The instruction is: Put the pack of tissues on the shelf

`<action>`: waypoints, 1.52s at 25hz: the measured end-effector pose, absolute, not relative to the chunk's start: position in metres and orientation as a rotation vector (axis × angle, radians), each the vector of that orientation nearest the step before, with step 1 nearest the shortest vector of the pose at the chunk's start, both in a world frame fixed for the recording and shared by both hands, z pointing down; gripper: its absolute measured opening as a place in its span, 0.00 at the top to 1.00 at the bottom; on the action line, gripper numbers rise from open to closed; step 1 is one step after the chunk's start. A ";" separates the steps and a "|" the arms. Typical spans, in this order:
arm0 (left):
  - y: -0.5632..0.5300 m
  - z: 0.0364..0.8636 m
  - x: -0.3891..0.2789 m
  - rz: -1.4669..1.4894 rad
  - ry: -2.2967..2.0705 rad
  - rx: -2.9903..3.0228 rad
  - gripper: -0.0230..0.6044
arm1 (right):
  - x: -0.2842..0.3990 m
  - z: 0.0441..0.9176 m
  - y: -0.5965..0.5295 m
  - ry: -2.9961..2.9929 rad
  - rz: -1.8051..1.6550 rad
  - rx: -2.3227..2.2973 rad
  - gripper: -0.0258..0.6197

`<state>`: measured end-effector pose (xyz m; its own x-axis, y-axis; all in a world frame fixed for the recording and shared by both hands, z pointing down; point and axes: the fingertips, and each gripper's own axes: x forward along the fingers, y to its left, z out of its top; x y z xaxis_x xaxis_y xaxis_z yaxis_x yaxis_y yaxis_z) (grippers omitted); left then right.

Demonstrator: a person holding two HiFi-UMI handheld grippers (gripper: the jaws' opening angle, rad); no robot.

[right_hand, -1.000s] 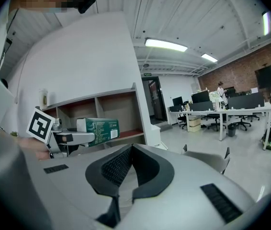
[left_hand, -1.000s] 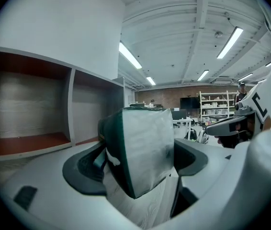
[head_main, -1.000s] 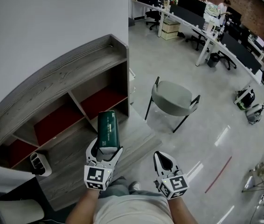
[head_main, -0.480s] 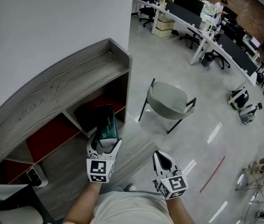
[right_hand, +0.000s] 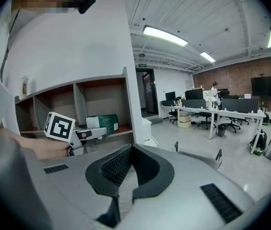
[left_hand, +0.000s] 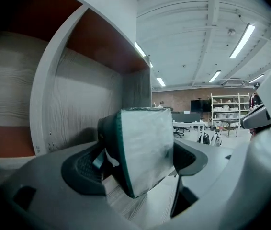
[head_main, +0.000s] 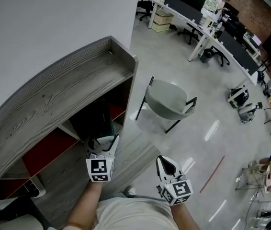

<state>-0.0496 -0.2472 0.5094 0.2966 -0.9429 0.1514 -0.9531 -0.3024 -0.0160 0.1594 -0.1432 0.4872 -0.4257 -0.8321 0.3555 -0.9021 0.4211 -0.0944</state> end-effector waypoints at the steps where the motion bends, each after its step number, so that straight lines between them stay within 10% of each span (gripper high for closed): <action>1: -0.250 0.511 -0.051 0.210 -1.812 2.472 0.28 | 0.158 0.489 -0.143 -2.418 0.400 1.512 0.92; 38: -0.227 0.514 -0.051 0.353 -1.960 2.506 0.26 | 0.154 0.501 -0.134 -2.403 0.418 1.476 0.92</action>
<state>-0.0511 -0.2272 0.5142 0.2265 -0.9645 0.1357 -0.9513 -0.2490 -0.1817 0.1536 -0.1345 0.5011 -0.4331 -0.8124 0.3904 -0.8965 0.4331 -0.0933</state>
